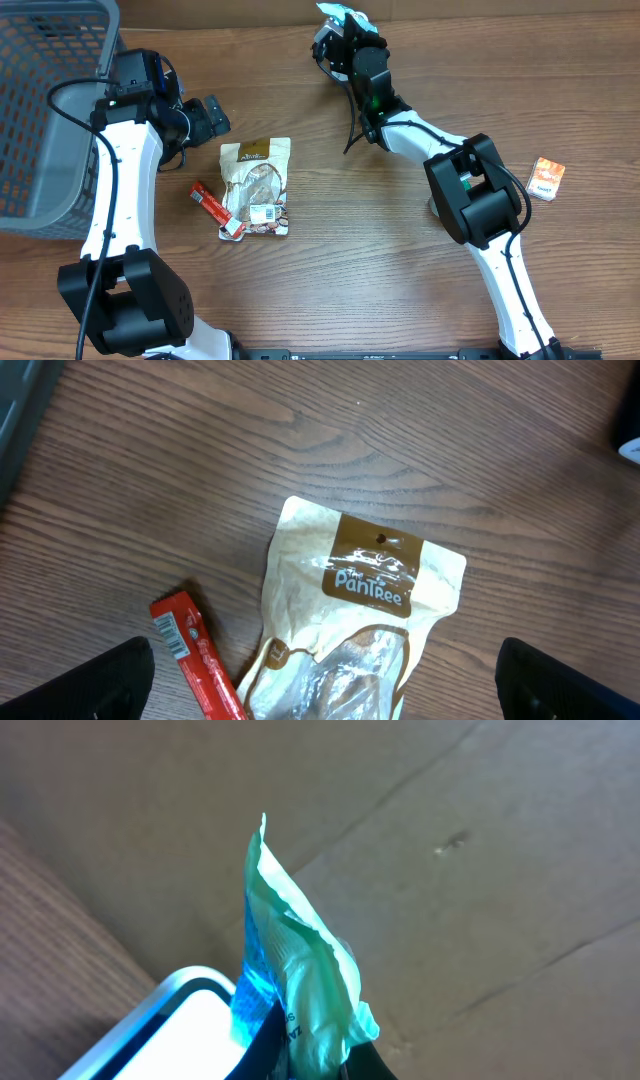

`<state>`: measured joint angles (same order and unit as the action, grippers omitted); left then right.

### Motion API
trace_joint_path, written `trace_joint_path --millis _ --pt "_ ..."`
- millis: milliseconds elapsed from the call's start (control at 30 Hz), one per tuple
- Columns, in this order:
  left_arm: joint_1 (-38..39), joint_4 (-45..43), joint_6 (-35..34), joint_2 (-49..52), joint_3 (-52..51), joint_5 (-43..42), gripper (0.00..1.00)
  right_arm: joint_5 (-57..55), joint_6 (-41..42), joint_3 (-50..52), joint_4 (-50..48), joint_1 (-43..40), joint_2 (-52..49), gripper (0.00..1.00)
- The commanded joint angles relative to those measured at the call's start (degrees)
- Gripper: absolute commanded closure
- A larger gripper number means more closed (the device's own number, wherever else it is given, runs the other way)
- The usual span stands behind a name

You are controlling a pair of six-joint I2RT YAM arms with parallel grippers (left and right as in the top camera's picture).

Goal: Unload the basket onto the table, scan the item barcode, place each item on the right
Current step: 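Hold the teal wipes packet up in front of the white scanner, then carry the wipes packet right and lower it beside the Kleenex pack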

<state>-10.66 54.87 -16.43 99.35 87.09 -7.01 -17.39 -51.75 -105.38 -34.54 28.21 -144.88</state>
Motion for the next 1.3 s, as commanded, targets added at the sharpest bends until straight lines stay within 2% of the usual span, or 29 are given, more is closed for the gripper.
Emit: trace_joint_path --millis 0,333,533,800,967,1267 --pt "-0.15 -0.02 -0.74 -0.39 0.81 0.15 0.00 -2.16 0.98 -0.96 3.37 1.29 -0.13 0.96" --pt "-0.15 -0.02 -0.74 -0.39 0.81 0.15 0.00 -5.11 1.01 -0.96 4.92 3.69 -0.13 0.96" --pt "-0.17 -0.02 -0.74 -0.39 0.81 0.15 0.00 -6.58 6.54 -0.96 4.92 3.67 1.42 0.97" --pt "-0.17 -0.02 -0.74 -0.39 0.81 0.15 0.00 -5.51 16.13 -0.98 9.38 2.49 14.62 0.96" --pt "-0.17 -0.02 -0.74 -0.39 0.81 0.13 0.00 -5.53 25.05 -0.98 22.62 0.57 24.90 0.97" --pt "-0.17 -0.02 -0.74 -0.39 0.81 0.13 0.00 -5.46 43.95 -0.96 58.07 -6.97 38.82 0.96"
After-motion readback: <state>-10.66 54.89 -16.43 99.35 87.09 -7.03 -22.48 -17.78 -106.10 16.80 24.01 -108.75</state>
